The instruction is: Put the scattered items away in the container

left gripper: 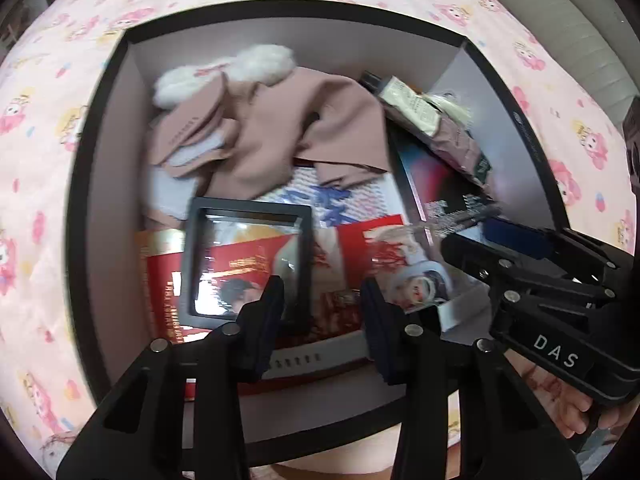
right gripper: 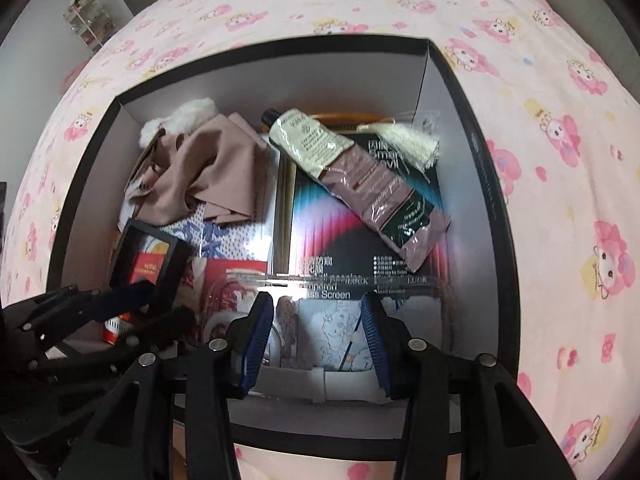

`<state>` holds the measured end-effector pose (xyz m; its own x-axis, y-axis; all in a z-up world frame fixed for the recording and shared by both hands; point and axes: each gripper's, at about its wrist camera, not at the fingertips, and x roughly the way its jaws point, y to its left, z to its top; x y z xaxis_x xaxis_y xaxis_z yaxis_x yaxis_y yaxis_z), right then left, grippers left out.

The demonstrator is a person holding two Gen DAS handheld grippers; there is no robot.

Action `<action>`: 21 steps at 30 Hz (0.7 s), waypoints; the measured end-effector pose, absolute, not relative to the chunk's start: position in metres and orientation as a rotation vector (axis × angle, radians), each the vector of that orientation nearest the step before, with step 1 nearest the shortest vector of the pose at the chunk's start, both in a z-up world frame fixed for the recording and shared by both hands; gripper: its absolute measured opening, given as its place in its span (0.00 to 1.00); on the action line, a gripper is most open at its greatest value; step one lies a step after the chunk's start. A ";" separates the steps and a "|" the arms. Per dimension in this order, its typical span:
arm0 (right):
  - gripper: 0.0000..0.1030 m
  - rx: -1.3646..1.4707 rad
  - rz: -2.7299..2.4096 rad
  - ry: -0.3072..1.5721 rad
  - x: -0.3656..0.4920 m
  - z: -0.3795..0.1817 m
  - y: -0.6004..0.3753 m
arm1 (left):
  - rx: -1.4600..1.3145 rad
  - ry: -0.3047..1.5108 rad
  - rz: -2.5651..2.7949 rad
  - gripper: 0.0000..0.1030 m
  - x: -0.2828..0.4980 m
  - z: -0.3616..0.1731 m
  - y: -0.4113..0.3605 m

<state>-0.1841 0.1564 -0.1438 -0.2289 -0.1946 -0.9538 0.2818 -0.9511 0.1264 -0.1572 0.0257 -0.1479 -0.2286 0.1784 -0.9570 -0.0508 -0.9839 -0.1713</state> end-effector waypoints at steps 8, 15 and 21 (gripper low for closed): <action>0.44 1.723 -2.263 0.107 -0.185 -0.141 0.160 | -1.805 -0.167 2.400 0.42 -0.151 -0.135 0.010; 0.45 1.635 -2.389 0.192 -0.196 -0.131 0.161 | -1.753 -0.331 2.391 0.50 -0.173 -0.133 0.003; 0.50 1.691 -2.300 0.262 -0.187 -0.144 0.154 | -1.856 -0.288 2.361 0.50 -0.170 -0.144 0.013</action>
